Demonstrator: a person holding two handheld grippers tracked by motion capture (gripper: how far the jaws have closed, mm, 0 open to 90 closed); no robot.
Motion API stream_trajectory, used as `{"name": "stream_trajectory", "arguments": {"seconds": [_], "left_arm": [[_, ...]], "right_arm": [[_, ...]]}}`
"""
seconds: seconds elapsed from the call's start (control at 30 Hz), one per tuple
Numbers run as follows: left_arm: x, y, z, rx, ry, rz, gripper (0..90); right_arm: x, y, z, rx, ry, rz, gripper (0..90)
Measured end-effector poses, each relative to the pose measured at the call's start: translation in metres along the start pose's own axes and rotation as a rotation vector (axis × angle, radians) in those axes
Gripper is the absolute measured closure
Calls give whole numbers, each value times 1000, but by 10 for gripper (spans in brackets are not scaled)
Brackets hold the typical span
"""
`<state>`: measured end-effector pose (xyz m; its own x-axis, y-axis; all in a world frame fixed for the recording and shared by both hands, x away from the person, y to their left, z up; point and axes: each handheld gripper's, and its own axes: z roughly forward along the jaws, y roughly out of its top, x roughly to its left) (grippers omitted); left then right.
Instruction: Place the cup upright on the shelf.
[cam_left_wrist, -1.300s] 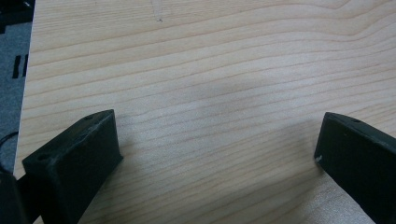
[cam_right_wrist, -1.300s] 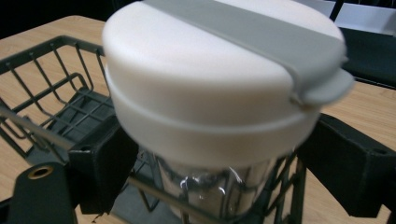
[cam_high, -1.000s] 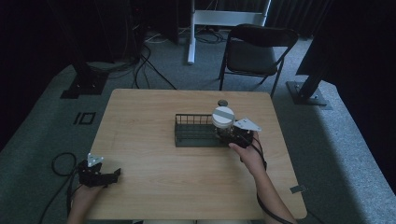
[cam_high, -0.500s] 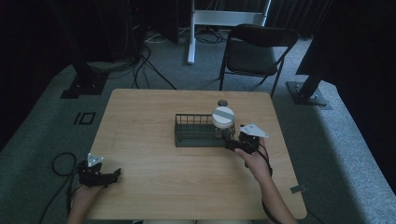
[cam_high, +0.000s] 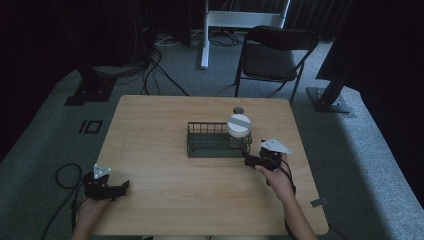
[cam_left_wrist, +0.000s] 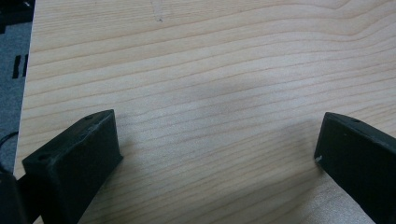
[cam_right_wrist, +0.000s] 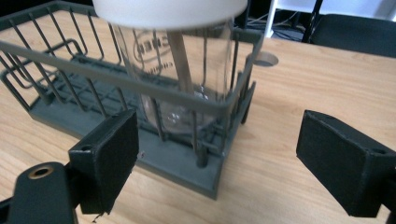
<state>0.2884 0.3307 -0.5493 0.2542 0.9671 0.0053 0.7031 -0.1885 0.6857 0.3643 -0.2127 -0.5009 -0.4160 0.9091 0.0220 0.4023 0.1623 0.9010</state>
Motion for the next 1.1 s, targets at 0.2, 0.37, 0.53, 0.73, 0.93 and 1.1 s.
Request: {"name": "stream_trajectory", "arguments": {"seconds": [0.2, 0.37, 0.53, 0.73, 0.93, 1.1], "left_arm": [[0, 0, 0, 0, 0, 0, 2], [0, 0, 0, 0, 0, 0, 3], [0, 0, 0, 0, 0, 0, 3], [0, 0, 0, 0, 0, 0, 3], [0, 0, 0, 0, 0, 0, 3], [0, 0, 0, 0, 0, 0, 2]], "right_arm": [[-7, -10, -1, 26, -19, 11, 129], [-16, -20, -2, 51, -36, 26, 129], [-24, -26, -4, 83, -71, 16, 129], [-33, -32, -8, 112, -100, 43, 127], [-43, -39, -10, 168, -132, 49, 127], [-49, -41, -11, 194, -147, 68, 123]]}}
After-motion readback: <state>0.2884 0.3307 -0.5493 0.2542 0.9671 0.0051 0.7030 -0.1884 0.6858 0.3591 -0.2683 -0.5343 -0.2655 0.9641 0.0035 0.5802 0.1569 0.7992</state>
